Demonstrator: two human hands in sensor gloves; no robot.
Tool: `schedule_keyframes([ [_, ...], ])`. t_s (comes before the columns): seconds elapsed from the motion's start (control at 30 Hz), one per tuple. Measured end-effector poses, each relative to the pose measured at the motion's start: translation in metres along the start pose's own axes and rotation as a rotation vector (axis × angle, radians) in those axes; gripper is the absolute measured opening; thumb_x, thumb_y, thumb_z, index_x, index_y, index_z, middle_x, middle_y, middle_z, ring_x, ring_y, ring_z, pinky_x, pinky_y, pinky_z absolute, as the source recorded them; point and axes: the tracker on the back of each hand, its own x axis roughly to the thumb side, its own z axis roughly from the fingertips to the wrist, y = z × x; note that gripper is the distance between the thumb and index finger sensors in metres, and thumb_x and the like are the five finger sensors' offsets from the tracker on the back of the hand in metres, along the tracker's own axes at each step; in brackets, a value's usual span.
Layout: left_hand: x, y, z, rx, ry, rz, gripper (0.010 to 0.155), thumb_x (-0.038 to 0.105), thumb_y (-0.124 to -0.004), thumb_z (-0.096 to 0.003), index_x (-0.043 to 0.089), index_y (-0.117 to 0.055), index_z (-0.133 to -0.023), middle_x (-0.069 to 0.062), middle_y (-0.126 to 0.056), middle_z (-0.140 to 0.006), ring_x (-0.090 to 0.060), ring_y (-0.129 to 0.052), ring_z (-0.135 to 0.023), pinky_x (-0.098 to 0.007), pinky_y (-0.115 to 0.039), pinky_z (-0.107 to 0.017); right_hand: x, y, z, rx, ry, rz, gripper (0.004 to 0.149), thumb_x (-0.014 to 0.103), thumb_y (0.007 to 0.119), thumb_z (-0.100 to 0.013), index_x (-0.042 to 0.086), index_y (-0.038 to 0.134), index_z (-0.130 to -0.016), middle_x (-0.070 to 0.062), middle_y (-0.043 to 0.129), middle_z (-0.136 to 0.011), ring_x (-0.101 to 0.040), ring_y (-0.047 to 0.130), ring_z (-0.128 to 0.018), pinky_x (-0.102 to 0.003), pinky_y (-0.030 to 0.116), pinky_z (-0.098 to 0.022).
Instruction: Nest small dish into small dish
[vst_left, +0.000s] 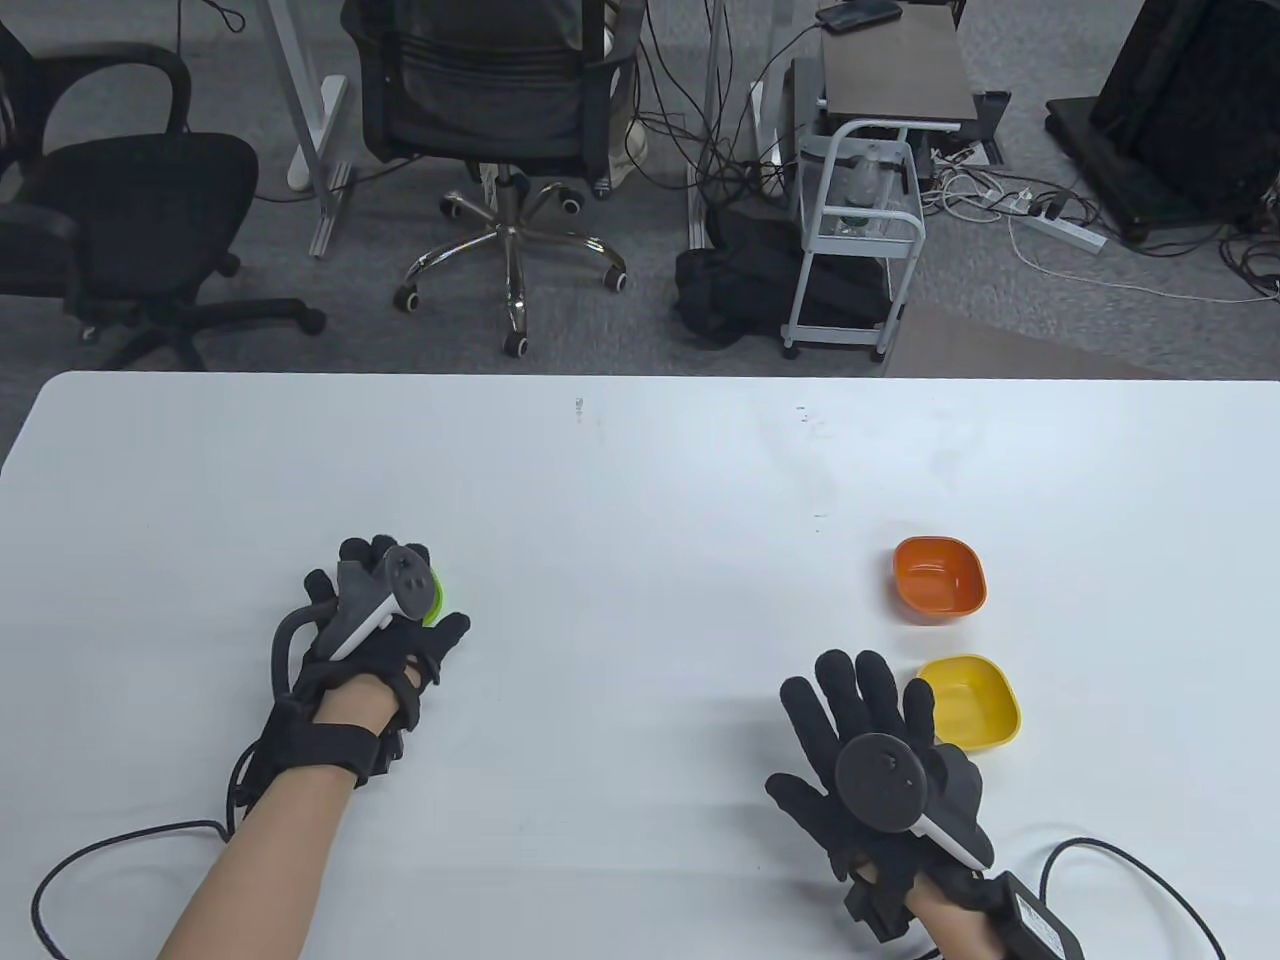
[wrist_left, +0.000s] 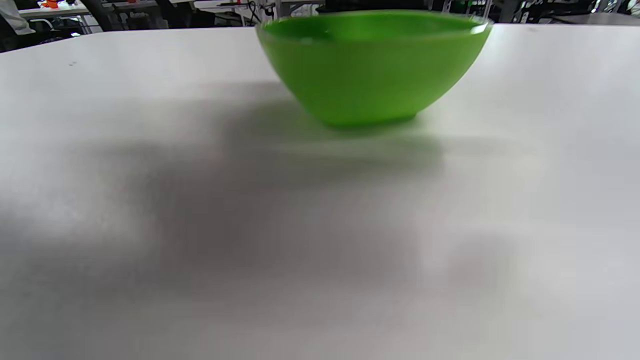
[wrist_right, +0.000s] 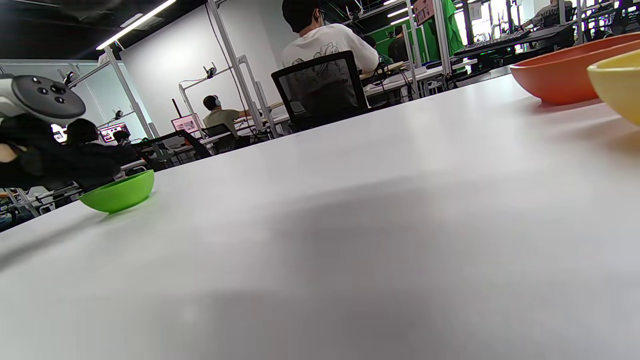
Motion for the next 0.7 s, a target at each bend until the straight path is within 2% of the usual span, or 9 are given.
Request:
schedule_keyframes([
  [0.1,-0.001,-0.012,-0.006,-0.022,0.042,0.003,0.077,0.069,-0.060,-0.0359,0.040,-0.031,-0.101,0.014,-0.017,-0.114,-0.014,0.005,-0.105,-0.053,-0.006,-0.076,-0.001,-0.001,0.001,-0.002,0.002,-0.001,0.079,0.067,0.066,-0.032,0.047,0.019,-0.093,0.007,-0.001,-0.108,-0.036,0.000,-0.105,-0.065,-0.002,-0.067],
  [0.17,-0.001,-0.016,-0.010,-0.020,0.053,-0.024,0.066,0.064,-0.061,-0.0378,0.040,-0.047,-0.098,0.015,-0.025,-0.114,-0.013,0.002,-0.106,-0.052,-0.006,-0.076,-0.002,-0.001,0.001,-0.002,0.005,-0.004,0.079,0.066,0.066,-0.032,0.047,0.020,-0.093,0.007,-0.002,-0.108,-0.036,-0.001,-0.105,-0.065,-0.002,-0.067],
  [0.2,0.000,-0.017,-0.012,0.007,0.053,-0.020,0.061,0.059,-0.061,-0.0392,0.040,-0.048,-0.096,0.016,-0.030,-0.114,-0.012,0.000,-0.107,-0.052,-0.007,-0.076,-0.002,-0.001,0.001,-0.002,0.007,-0.006,0.079,0.066,0.066,-0.032,0.047,0.020,-0.093,0.007,-0.001,-0.108,-0.036,-0.001,-0.105,-0.065,-0.003,-0.067],
  [0.33,0.004,-0.008,-0.012,0.097,0.041,0.020,0.053,0.053,-0.065,-0.0397,0.038,-0.061,-0.090,0.017,-0.044,-0.111,-0.012,-0.008,-0.109,-0.052,-0.008,-0.077,-0.002,-0.001,0.001,-0.002,0.008,-0.008,0.079,0.066,0.067,-0.031,0.047,0.020,-0.093,0.007,-0.001,-0.108,-0.036,-0.001,-0.105,-0.065,-0.003,-0.067],
  [0.43,0.015,0.006,-0.005,0.138,-0.007,0.023,0.050,0.053,-0.066,-0.0397,0.037,-0.065,-0.087,0.017,-0.046,-0.111,-0.013,-0.009,-0.109,-0.052,-0.009,-0.077,-0.002,-0.001,0.002,-0.004,0.008,-0.007,0.079,0.066,0.066,-0.032,0.047,0.020,-0.093,0.007,-0.002,-0.108,-0.036,-0.001,-0.105,-0.065,-0.002,-0.067],
  [0.6,0.056,0.033,0.022,0.197,-0.120,0.056,0.051,0.053,-0.066,-0.0401,0.038,-0.065,-0.088,0.016,-0.045,-0.112,-0.013,-0.009,-0.110,-0.052,-0.010,-0.077,-0.003,-0.001,0.002,-0.006,0.010,-0.013,0.079,0.066,0.067,-0.032,0.047,0.020,-0.093,0.007,-0.001,-0.108,-0.036,-0.001,-0.105,-0.065,-0.003,-0.067],
  [0.7,0.096,0.042,0.046,0.234,-0.223,0.021,0.051,0.054,-0.066,-0.0401,0.039,-0.065,-0.088,0.016,-0.045,-0.112,-0.014,-0.010,-0.110,-0.052,-0.010,-0.078,-0.003,-0.001,0.002,-0.008,0.009,-0.013,0.079,0.066,0.067,-0.032,0.047,0.020,-0.093,0.007,0.002,-0.108,-0.036,-0.001,-0.105,-0.064,-0.003,-0.067],
])
